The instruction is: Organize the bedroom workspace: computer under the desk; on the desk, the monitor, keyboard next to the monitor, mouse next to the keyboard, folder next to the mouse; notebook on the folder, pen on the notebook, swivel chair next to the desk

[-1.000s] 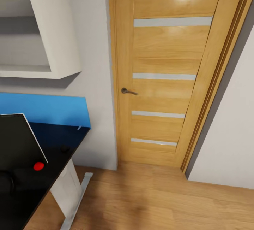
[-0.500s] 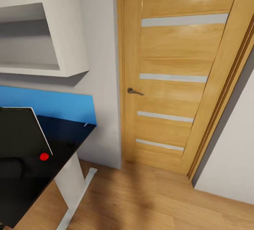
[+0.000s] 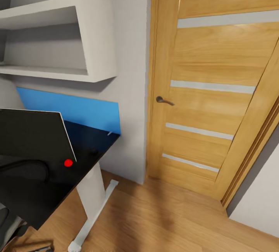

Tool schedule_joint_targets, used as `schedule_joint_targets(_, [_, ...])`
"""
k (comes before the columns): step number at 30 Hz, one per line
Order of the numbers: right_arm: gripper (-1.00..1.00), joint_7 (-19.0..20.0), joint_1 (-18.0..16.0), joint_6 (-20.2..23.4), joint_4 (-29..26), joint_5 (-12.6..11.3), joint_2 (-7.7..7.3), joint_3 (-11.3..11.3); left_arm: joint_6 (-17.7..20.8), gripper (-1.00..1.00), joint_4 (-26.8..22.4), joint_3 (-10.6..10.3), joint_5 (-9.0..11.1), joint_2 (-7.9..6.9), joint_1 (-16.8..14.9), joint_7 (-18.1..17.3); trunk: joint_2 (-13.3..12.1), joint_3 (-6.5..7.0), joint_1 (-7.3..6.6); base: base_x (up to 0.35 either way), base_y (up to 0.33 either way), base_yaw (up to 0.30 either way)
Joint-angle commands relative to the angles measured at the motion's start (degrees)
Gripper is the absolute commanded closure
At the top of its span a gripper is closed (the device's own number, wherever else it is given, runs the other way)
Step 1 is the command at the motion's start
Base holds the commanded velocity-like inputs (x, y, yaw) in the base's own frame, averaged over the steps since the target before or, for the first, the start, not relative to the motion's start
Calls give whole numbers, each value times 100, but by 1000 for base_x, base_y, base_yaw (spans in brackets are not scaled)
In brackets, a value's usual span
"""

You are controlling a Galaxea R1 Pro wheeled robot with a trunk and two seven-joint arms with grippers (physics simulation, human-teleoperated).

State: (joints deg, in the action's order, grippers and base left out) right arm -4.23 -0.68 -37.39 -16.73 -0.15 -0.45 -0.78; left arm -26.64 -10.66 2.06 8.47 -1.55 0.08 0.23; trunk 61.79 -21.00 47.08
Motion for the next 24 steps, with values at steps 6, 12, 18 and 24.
schedule_joint_targets(6, [-100, 28, -3, -22, 12, 6, -22, 15, -7, -100, -6, 17, -2, -17, 1, -1, 4, -9, 0, 0, 0, 45])
schedule_joint_targets(12, [-100, 36, -3, -50, 9, 11, -29, 12, -3, -100, -6, 10, -3, -9, -1, -1, 4, -9, 0, 0, 0, 2])
schedule_joint_targets(18, [-100, 5, -3, -51, 9, -18, -16, 0, -14, -100, -6, 166, 7, -20, 1, 3, 4, -9, 0, 0, 0, 194])
schedule_joint_targets(24, [-100, 1, -3, -50, 7, -20, -17, -1, -24, -100, -6, 292, 6, -21, 1, 3, 4, -9, 0, 0, 0, 276])
